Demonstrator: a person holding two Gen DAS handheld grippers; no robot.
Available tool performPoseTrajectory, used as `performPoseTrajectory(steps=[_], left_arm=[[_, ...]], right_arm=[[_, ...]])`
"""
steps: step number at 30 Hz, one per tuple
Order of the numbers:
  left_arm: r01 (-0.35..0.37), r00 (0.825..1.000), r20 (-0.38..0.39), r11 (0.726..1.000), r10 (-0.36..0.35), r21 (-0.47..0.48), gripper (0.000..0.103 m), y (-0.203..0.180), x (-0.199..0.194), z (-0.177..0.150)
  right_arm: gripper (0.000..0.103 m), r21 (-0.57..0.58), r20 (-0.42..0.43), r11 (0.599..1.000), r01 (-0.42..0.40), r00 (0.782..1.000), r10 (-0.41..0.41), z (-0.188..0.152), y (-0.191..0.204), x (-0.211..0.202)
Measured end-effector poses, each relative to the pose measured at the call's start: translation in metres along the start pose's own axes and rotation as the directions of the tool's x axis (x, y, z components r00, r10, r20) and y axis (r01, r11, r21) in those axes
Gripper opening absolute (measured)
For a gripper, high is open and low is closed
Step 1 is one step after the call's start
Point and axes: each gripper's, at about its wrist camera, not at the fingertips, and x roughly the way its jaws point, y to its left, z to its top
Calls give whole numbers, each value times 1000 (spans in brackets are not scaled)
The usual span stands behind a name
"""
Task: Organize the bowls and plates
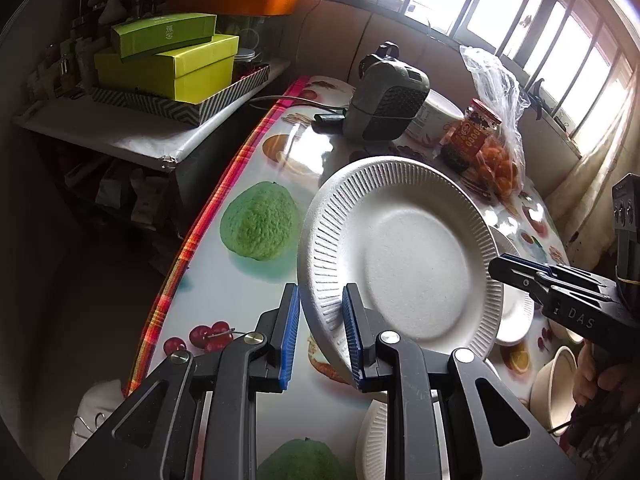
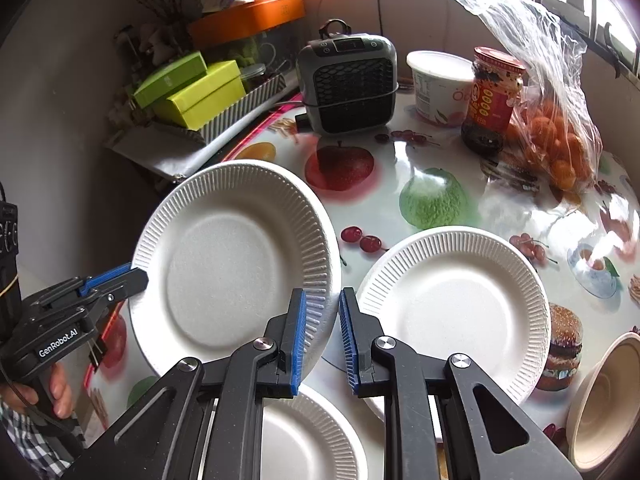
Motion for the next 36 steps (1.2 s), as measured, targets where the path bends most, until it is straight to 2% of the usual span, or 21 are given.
performPoseTrajectory(steps=[36], left_arm=[[47, 998, -39, 997, -44, 65, 23, -35, -24, -59]], right_arm=[[17, 66, -14, 998, -2, 1000, 3, -85, -18, -45]])
